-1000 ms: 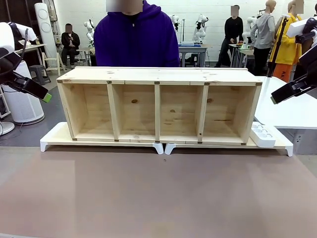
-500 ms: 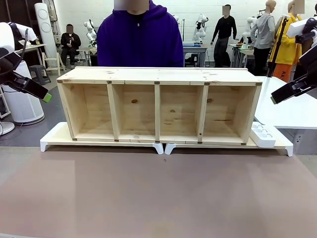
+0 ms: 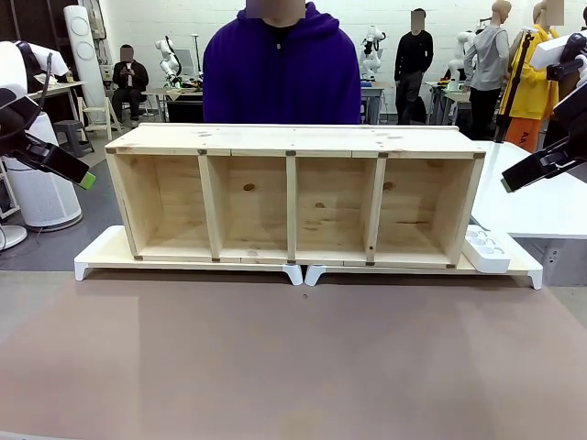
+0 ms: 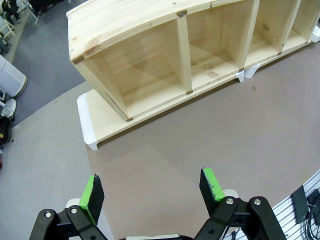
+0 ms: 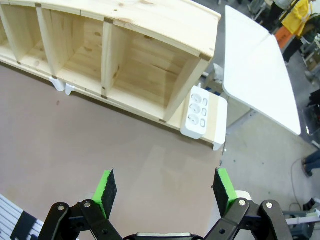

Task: Perform cable management.
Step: When the cord part of the Power Cable appears at the lower middle area of the table and stops, grasp the cord part of the Power Cable.

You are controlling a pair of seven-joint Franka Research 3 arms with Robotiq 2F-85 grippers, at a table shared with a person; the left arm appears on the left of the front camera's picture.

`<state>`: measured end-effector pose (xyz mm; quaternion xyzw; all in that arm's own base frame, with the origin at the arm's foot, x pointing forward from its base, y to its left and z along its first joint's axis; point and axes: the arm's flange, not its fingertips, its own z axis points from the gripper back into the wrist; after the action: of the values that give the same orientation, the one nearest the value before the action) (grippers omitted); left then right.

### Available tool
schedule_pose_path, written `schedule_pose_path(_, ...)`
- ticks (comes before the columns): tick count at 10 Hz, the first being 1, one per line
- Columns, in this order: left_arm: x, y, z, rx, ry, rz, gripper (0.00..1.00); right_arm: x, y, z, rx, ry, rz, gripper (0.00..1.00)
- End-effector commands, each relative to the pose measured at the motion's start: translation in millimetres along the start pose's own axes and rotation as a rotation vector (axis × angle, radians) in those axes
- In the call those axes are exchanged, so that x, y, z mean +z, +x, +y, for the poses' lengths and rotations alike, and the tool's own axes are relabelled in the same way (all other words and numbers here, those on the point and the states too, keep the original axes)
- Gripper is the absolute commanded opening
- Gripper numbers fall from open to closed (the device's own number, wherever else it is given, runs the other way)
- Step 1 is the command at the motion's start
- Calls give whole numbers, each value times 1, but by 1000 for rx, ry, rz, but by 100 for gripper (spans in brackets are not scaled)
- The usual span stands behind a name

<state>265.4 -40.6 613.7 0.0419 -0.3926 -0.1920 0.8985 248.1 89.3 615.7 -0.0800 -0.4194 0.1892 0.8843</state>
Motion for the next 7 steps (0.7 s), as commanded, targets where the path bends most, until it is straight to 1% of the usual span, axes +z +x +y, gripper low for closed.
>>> schedule_pose_path(1,-2,2,1,5,2,-11,100,-5,2,-1,6,-1,-8,100)
schedule_pose_path(7,-2,2,1,5,2,-11,100,-5,2,-1,6,-1,-8,100)
